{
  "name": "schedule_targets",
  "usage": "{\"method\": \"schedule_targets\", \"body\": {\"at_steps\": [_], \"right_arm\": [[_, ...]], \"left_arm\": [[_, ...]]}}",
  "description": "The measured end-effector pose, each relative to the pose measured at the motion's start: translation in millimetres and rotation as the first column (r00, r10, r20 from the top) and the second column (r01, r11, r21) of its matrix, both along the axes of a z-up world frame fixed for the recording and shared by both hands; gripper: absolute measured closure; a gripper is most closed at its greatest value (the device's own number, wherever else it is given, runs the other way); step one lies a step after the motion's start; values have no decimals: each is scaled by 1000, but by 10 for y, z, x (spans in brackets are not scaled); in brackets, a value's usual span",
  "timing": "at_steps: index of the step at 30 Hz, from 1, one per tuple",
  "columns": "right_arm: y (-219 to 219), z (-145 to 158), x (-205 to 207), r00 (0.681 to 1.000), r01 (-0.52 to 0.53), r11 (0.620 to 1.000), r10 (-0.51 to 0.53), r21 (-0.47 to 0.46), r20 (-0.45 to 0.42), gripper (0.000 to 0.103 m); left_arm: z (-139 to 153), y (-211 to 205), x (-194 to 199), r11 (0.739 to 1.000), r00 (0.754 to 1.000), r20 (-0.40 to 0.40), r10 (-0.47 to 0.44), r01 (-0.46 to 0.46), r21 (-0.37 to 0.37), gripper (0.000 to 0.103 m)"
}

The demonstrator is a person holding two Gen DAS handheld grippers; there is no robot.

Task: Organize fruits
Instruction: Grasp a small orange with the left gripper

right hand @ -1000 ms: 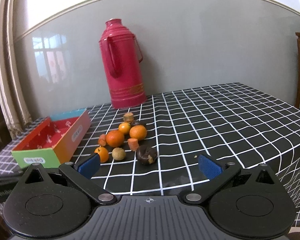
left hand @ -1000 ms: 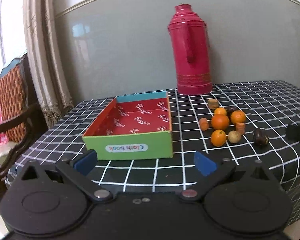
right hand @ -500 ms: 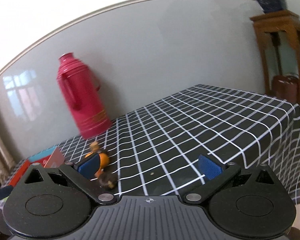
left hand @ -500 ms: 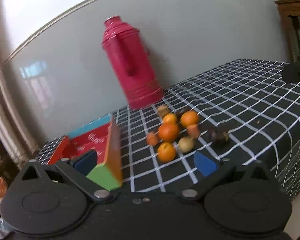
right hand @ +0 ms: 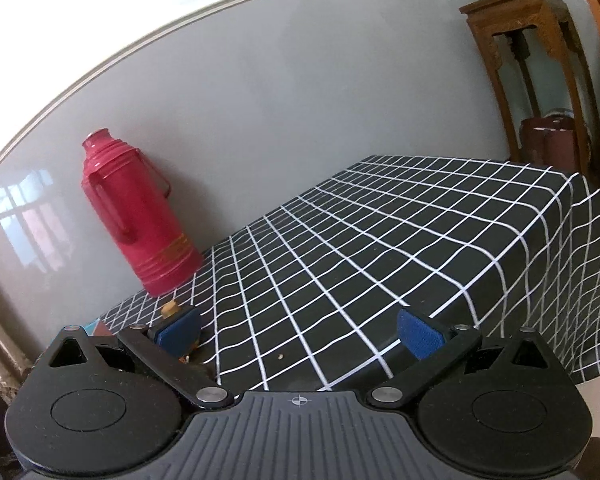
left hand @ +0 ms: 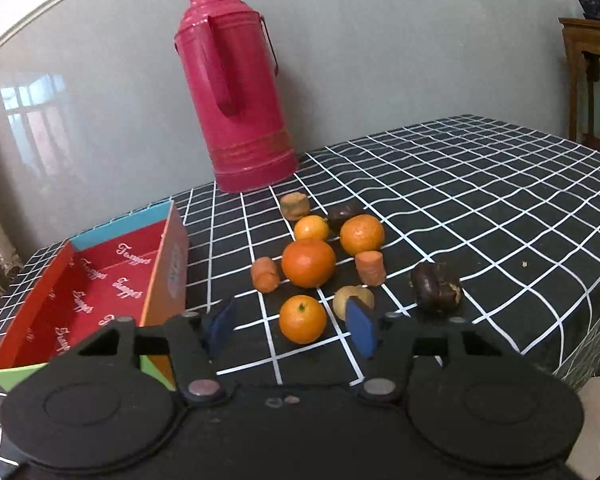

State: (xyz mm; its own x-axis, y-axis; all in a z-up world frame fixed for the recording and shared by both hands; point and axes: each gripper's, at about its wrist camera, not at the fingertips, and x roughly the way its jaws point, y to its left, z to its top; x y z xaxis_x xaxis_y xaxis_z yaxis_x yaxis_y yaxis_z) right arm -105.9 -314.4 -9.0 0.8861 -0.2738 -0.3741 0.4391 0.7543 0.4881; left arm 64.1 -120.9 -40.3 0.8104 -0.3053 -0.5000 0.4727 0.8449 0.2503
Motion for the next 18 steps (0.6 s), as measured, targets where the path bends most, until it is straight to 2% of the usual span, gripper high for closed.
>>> {"method": "schedule_targets", "body": {"at_steps": [5, 8, 15, 18], "right_arm": [[46, 0, 105, 999, -38, 999, 38, -3, -11, 0], [65, -2, 127, 999, -52, 999, 52, -8, -8, 0], [46, -22, 158, 998, -53, 999, 53, -1, -14, 0], [40, -33, 164, 998, -53, 999, 53, 0, -19, 0]], "left_arm": [[-94, -44, 98, 1000, 999, -40, -2, 2, 6, 76], [-130, -45, 156, 1000, 998, -69, 6, -7, -2, 83], [-129, -42, 159, 1000, 998, -63, 23, -24, -14, 86], [-52, -26, 119, 999, 999, -12, 44, -45, -23, 86]]}}
